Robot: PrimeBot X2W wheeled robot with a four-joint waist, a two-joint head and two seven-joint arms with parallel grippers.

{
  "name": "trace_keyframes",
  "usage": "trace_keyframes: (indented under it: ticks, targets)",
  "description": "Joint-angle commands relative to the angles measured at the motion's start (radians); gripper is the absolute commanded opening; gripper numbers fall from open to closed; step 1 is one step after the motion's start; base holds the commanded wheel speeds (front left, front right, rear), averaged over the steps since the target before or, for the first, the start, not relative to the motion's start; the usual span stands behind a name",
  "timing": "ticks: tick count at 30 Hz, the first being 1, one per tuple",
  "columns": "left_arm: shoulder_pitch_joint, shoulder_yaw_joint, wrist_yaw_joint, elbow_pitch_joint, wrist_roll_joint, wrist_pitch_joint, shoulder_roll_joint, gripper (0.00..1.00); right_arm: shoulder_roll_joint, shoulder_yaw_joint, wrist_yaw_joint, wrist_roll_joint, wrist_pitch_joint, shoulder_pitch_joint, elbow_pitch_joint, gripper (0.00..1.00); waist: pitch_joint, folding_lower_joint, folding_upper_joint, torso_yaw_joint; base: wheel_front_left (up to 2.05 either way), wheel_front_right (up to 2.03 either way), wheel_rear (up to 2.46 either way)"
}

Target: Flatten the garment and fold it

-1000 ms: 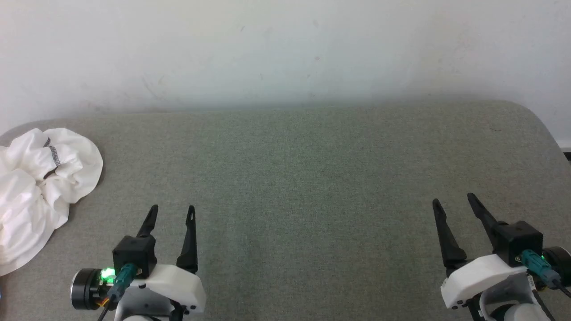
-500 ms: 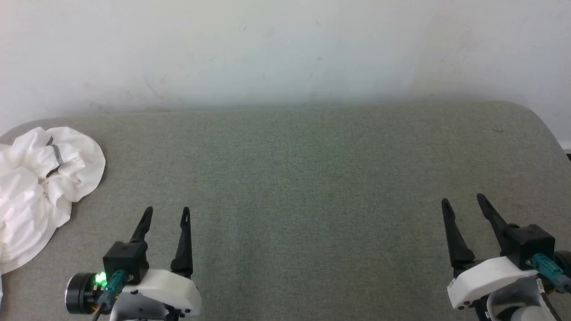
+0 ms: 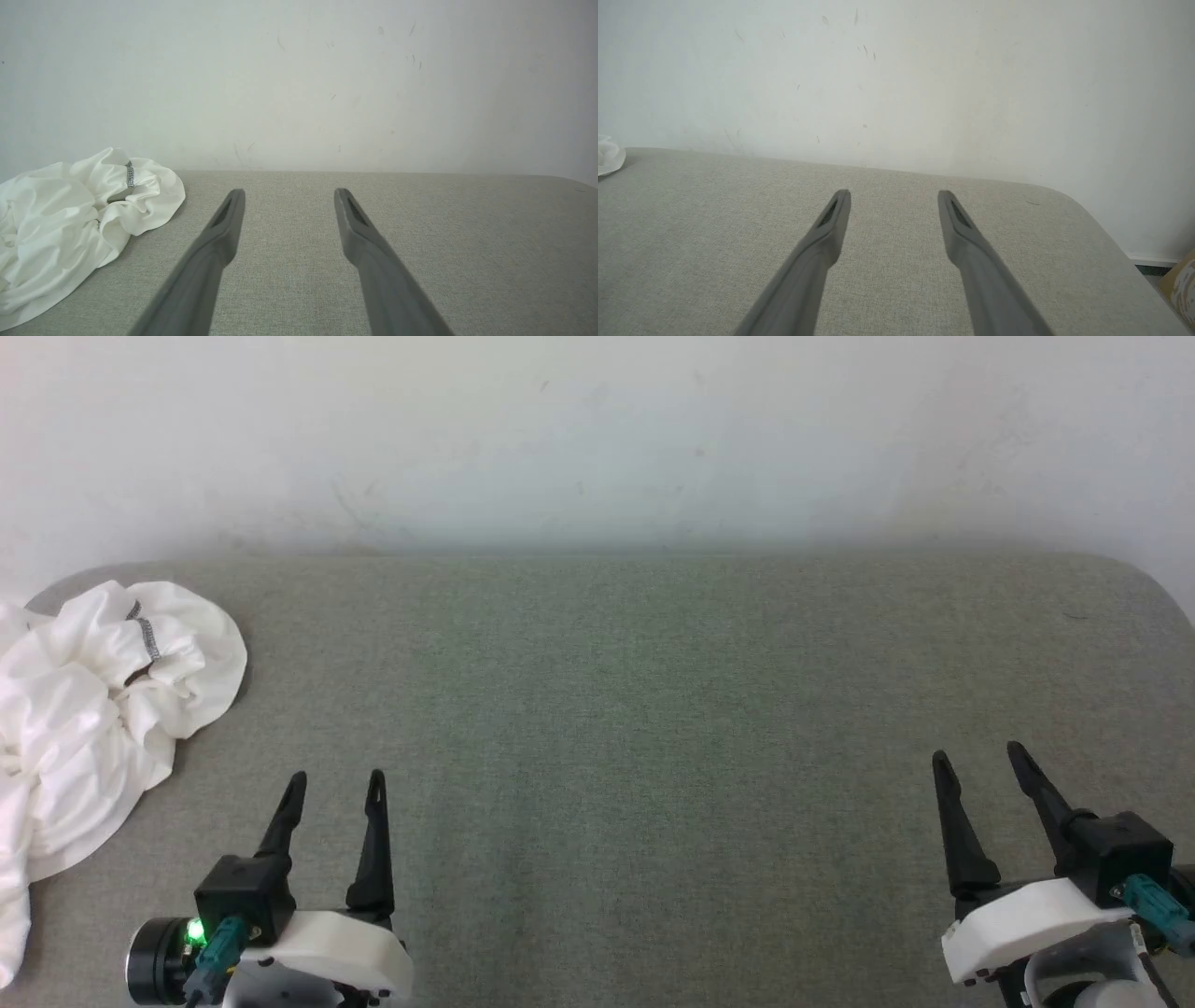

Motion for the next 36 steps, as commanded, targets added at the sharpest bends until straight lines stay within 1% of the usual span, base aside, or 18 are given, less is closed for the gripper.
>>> trace_keyframes:
  ticks: [1,18,36]
  targets:
    - [0.013,0.005,0.008,-0.009,-0.012,-0.012,-0.001,1.00,0.001,-0.003,0.000,0.007,-0.013,0.008,0.002,1.00,0.002,0.0000,0.0002,0.009,0.00,0.00,0.00]
    - [0.057,0.019,0.016,-0.028,-0.039,-0.047,-0.002,1.00,0.002,0.018,0.000,0.013,-0.048,0.017,0.030,1.00,-0.017,0.0000,0.0002,0.096,0.00,0.00,0.00]
    - [0.098,0.039,0.030,-0.051,-0.081,-0.085,-0.002,1.00,0.002,0.056,-0.001,0.017,-0.081,0.008,0.061,1.00,-0.019,0.0000,0.0002,0.216,0.00,0.00,0.00]
